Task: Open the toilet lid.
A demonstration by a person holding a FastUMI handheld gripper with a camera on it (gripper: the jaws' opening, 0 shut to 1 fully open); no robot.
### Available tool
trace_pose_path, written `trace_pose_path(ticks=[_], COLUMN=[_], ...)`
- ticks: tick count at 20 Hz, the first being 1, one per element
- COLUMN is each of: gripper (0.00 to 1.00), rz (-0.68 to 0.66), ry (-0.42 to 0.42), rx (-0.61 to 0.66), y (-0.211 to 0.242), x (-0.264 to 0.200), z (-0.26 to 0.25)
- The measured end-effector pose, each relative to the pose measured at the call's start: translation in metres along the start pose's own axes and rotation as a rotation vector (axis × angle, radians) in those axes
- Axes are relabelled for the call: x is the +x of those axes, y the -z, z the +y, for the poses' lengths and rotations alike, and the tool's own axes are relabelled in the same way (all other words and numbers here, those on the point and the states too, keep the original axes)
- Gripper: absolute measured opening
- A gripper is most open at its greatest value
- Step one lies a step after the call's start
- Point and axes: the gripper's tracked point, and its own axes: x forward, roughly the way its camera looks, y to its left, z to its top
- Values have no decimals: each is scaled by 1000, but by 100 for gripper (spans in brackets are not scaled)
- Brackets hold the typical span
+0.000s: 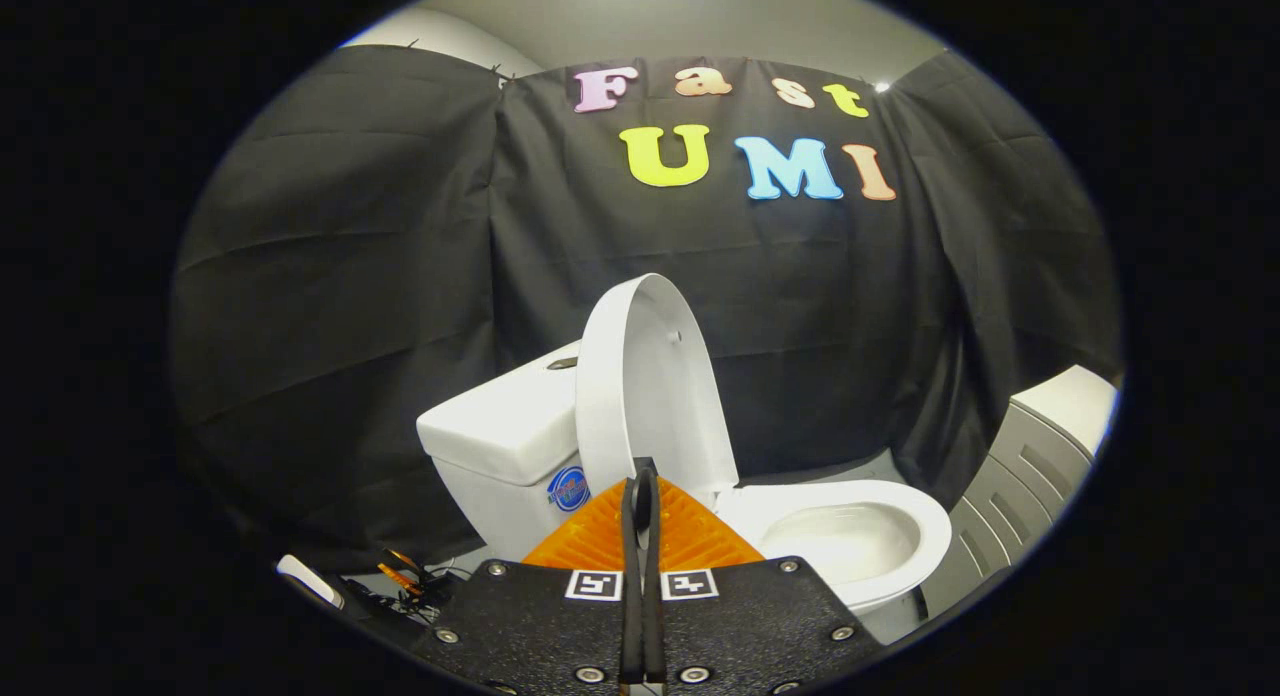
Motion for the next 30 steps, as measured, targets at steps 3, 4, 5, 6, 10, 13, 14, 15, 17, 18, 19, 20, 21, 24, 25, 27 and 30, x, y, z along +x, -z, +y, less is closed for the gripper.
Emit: trace_pose_path(ticks=[3, 4, 5, 6, 10, 13, 14, 15, 17, 18, 19, 20, 21, 24, 25, 27, 30], gripper=[0, 0, 0, 0, 0, 3, 4, 6, 15, 17, 42, 67, 92, 97, 97, 97, 96], rz=[-10, -10, -14, -7, -19, -27, -24, -21, -28, -45, -70, -94, -111, -125, -128, -138, -199], ry=[-23, -28, -20, -14, 6, -3, -15, -37, -66, -47, -29, -30, -43, -86, -89, -69, -53], rx=[3, -12, -41, -73, -130, -115, -101, -90, -92, -116, -135, -138, -134, -100, -84, -53, -23], y=[3, 3, 1, 1, 0, -3, -4, -4, -9, -16, -23, -33, -36, -49, -55, -66, -94], x=[3, 5, 5, 5, 6, 6, 6, 7, 4, -2, -6, -12, -10, -20, -26, -40, -65], z=[12, 17, 18, 20, 16, 12, 11, 14, 15, 7, 1, 0, 2, 1, -4, -20, -43])
